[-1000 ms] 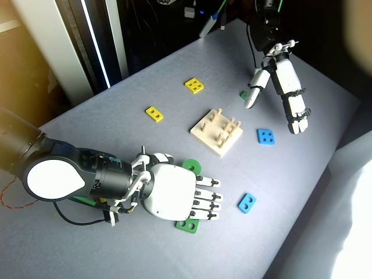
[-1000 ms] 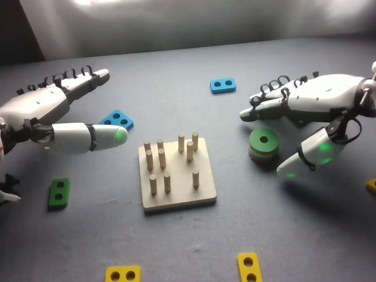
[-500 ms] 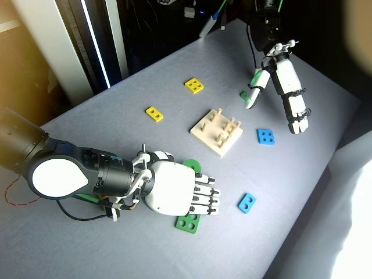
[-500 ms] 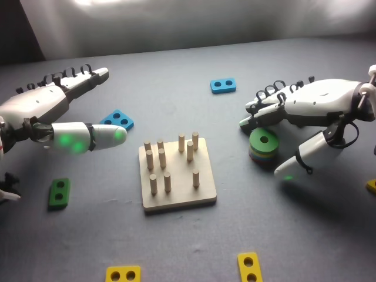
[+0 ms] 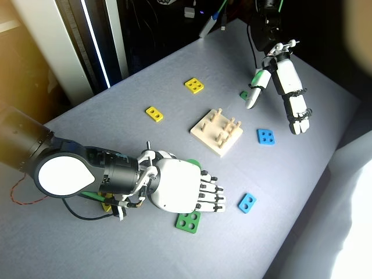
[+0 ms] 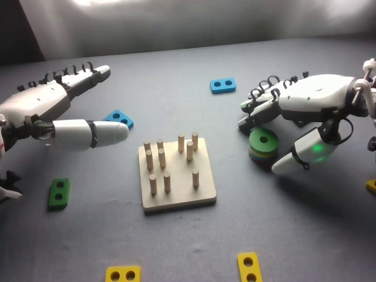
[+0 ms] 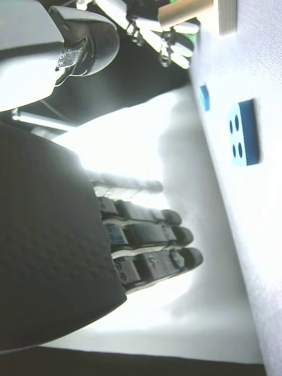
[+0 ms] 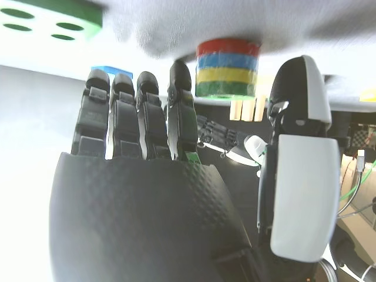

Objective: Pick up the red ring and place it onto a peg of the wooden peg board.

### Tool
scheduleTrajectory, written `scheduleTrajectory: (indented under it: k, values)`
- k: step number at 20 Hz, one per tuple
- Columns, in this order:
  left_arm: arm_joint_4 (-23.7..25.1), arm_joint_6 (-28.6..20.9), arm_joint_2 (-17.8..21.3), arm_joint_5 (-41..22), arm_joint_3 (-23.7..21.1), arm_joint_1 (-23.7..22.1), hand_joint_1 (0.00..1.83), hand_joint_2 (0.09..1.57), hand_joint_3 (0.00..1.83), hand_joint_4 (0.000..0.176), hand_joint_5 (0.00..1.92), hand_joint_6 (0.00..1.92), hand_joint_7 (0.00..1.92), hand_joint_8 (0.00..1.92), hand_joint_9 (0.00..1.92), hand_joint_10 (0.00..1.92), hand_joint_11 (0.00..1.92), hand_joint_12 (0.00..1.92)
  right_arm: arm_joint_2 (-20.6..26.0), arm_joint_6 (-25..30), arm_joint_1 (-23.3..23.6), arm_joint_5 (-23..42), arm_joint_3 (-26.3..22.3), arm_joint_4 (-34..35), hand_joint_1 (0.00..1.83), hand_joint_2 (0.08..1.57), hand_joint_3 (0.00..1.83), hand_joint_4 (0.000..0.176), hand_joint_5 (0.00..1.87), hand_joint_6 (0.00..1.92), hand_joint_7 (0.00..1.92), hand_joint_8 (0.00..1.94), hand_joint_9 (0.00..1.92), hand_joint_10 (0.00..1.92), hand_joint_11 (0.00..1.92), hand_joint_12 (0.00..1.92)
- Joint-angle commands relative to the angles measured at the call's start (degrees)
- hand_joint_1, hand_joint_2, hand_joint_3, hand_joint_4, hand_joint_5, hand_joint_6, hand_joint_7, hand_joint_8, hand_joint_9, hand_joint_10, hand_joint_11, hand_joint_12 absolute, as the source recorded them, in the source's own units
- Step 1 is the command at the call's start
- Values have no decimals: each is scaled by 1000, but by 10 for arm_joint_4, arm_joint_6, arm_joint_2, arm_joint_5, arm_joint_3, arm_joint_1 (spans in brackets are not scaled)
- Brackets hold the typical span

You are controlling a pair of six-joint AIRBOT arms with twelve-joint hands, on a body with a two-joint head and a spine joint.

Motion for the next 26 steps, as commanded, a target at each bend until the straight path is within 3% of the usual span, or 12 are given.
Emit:
scheduleTrajectory:
  k: [1, 7, 8, 9, 17, 23, 26]
  values:
    - [2, -4, 0, -65, 4, -7, 291, 920, 0, 176, 0, 0, 0, 0, 0, 0, 0, 0, -3, 3, 8, 36, 3, 13, 830, 971, 3, 0, 556, 62, 203, 2, 24, 3, 0, 0]
    - [2, -4, 0, -65, 4, -7, 304, 923, 0, 176, 0, 0, 0, 0, 0, 0, 0, 0, -4, 3, 10, 36, 5, 13, 1021, 1082, 29, 0, 787, 151, 247, 9, 44, 7, 0, 0]
    - [2, -4, 0, -65, 4, -7, 301, 916, 0, 176, 0, 0, 0, 0, 0, 0, 0, 0, -4, 3, 11, 36, 5, 13, 1038, 1172, 8, 0, 812, 1011, 258, 6, 55, 3, 0, 0]
    - [2, -4, 0, -65, 4, -7, 296, 909, 0, 176, 0, 0, 0, 0, 0, 0, 0, 0, -4, 3, 11, 36, 5, 13, 1060, 1210, 4, 0, 782, 1239, 296, 9, 87, 9, 16, 12]
    - [0, -4, 1, -66, 4, -7, 327, 929, 5, 176, 0, 0, 0, 0, 0, 0, 0, 0, -4, 5, 12, 42, 5, 13, 1111, 1205, 0, 0, 807, 1253, 372, 1, 130, 0, 0, 106]
    - [-4, -4, 4, -68, 3, -1, 325, 925, 2, 176, 0, 0, 0, 0, 0, 0, 0, 0, 2, 20, 15, 62, 6, 13, 1114, 1200, 1, 0, 812, 1244, 363, 1, 121, 1, 0, 39]
    - [-8, -4, 6, -69, 3, 3, 321, 924, 1, 176, 0, 0, 0, 0, 0, 0, 0, 0, 3, 33, 16, 84, 6, 13, 1115, 1199, 1, 0, 813, 1247, 369, 1, 135, 1, 0, 126]
